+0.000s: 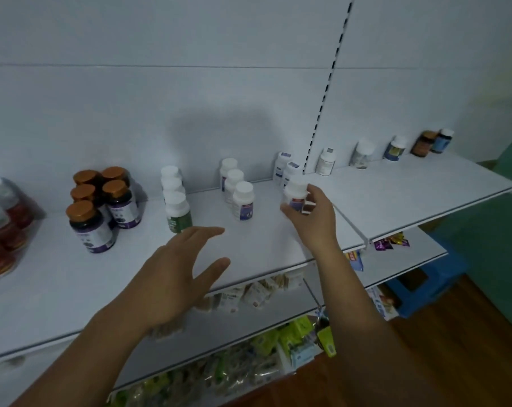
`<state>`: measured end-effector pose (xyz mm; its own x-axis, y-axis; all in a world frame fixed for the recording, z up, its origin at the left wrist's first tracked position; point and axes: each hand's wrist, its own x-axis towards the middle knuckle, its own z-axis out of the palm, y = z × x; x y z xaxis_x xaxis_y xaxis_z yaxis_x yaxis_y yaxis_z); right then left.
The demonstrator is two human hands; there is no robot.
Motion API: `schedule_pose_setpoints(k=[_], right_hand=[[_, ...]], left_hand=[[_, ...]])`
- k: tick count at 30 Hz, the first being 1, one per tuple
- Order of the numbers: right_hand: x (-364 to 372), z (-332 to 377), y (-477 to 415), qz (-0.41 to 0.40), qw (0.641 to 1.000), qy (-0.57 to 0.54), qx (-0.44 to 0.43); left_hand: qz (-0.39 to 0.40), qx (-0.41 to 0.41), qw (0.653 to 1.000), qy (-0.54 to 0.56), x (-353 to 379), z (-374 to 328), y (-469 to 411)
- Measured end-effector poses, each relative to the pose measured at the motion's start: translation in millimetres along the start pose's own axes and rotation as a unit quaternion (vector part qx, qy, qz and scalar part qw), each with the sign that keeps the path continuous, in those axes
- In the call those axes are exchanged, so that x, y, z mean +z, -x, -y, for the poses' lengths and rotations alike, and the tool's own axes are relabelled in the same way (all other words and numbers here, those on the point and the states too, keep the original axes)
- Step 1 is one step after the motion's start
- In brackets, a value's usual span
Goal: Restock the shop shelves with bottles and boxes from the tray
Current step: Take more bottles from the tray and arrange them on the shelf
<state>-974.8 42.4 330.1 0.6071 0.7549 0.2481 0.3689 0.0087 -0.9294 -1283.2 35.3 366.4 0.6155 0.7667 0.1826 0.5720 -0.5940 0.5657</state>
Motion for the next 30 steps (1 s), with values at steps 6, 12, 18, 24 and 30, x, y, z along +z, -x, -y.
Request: schedule_pose_setpoints(k=[6, 12, 18, 24, 30], right_hand=[[6, -39, -51, -0.004, 0.997, 0.071, 0.02], [13, -64, -57, -0.011, 0.993, 0.117, 0.019], [7, -55, -46, 0.016, 0.993, 0.115, 0.021], [20, -26, 7, 0.094, 0.99, 0.101, -0.016], [48, -8, 38, 0.165, 0.982, 0.057, -0.067]], left_hand=[[-0.004, -0.008, 1.0, 0.02, 0, 3, -6], [-0.013, -0.025, 0.999, 0.035, -2, 14, -3], [-0.015, -0.034, 0.999, 0.032, -3, 19, 2], [-0.016, -0.039, 0.998, 0.043, -2, 24, 7], [-0.013, -0.042, 0.998, 0.039, -1, 28, 11]])
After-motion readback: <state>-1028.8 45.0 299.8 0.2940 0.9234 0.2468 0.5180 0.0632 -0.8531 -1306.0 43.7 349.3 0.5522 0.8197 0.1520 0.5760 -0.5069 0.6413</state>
